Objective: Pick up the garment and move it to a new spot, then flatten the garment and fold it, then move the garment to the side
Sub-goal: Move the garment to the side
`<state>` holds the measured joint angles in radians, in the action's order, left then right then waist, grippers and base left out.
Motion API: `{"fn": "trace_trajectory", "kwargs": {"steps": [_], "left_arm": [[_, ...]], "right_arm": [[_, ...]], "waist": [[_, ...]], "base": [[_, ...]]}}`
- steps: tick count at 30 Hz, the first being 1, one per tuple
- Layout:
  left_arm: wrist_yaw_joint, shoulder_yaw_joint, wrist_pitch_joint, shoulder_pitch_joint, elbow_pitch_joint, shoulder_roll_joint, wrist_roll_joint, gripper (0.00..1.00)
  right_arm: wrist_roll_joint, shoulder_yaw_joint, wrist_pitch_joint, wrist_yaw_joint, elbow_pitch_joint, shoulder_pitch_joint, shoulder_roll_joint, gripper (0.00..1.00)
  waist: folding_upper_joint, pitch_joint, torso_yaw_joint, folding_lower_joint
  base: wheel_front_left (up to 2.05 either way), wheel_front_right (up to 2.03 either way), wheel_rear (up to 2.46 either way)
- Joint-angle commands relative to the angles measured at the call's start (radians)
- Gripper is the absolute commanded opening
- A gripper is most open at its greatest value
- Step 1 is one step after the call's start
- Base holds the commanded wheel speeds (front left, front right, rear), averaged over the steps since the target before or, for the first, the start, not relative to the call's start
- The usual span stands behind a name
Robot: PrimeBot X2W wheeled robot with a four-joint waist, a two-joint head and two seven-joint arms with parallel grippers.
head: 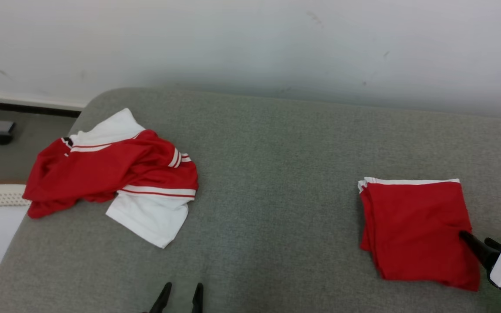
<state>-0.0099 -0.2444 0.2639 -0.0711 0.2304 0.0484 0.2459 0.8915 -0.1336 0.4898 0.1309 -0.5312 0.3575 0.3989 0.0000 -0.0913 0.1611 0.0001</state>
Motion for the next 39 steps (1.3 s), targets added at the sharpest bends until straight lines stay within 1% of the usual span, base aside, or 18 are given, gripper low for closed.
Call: {"fn": "trace_trajectory", "kwargs": {"steps": [1, 5, 8, 11, 12, 13, 18, 23, 28, 34, 36, 39], "left_arm": [[0.0, 0.001, 0.001, 0.015, 0.002, 0.004, -0.018, 1.0], [-0.004, 0.0, 0.001, 0.03, 0.003, 0.004, -0.02, 1.0], [-0.005, 0.002, 0.001, 0.034, 0.004, 0.004, -0.021, 1.0], [-0.006, 0.001, 0.001, 0.04, 0.005, 0.004, -0.016, 1.0], [-0.004, -0.001, 0.001, 0.044, 0.004, 0.004, -0.011, 1.0], [-0.001, -0.002, 0.001, 0.046, 0.001, 0.004, -0.004, 1.0], [0.003, -0.008, 0.001, 0.042, -0.011, 0.004, 0.01, 1.0], [0.002, -0.005, 0.001, 0.049, -0.023, 0.004, 0.005, 1.0], [-0.012, -0.006, 0.001, 0.082, -0.036, 0.004, -0.02, 1.0], [-0.035, -0.016, 0.001, 0.136, -0.062, 0.004, -0.049, 1.0], [-0.045, -0.025, 0.001, 0.157, -0.062, 0.004, -0.062, 1.0], [-0.055, -0.043, 0.001, 0.185, -0.058, 0.004, -0.071, 1.0]], "right_arm": [[0.013, 0.003, 0.014, 0.0, -0.02, 0.015, 0.007, 1.0], [0.021, 0.019, 0.045, 0.0, -0.084, 0.045, 0.014, 1.0], [0.048, 0.023, 0.041, 0.0, -0.109, 0.054, -0.015, 1.0], [0.088, 0.008, 0.041, 0.0, -0.097, 0.059, -0.044, 1.0], [0.102, 0.001, 0.041, 0.0, -0.086, 0.061, -0.048, 0.41], [0.117, -0.003, 0.042, 0.0, -0.077, 0.06, -0.05, 0.0], [0.15, -0.031, 0.034, 0.0, -0.033, 0.071, -0.023, 0.0], [0.113, -0.048, -0.009, 0.0, -0.026, 0.11, 0.023, 0.0], [0.039, -0.046, -0.066, 0.0, -0.075, 0.158, 0.075, 0.0], [-0.024, -0.024, -0.141, 0.0, -0.13, 0.209, 0.095, 0.0], [-0.054, -0.021, -0.17, 0.0, -0.154, 0.223, 0.095, 0.0], [-0.101, -0.022, -0.208, 0.0, -0.197, 0.243, 0.096, 0.0]], "waist": [[0.0, -0.048, 0.048, -0.0001], [0.0, -0.079, 0.082, -0.0001], [0.0, -0.089, 0.093, -0.0001], [0.0, -0.09, 0.098, -0.0001], [0.0, -0.09, 0.098, -0.0001], [0.0, -0.088, 0.096, -0.0001], [0.0, -0.083, 0.057, -0.0001], [0.0, -0.105, -0.025, -0.0001], [0.0, -0.143, -0.118, -0.0001], [0.0, -0.196, -0.228, -0.0001], [0.0, -0.209, -0.252, -0.0001], [0.0, -0.222, -0.268, -0.0001]], "base": [[0.0, 0.0, 0.0], [0.0, 0.0, 0.0], [0.0, 0.0, 0.0], [0.0, 0.0, 0.0], [0.0, 0.0, 0.0], [0.0, 0.0, 0.0], [0.0, 0.0, 0.0], [0.0, 0.0, 0.0], [0.0, 0.0, 0.0], [0.0, 0.0, 0.0], [0.0, 0.0, 0.0], [0.0, 0.0, 0.0]]}}
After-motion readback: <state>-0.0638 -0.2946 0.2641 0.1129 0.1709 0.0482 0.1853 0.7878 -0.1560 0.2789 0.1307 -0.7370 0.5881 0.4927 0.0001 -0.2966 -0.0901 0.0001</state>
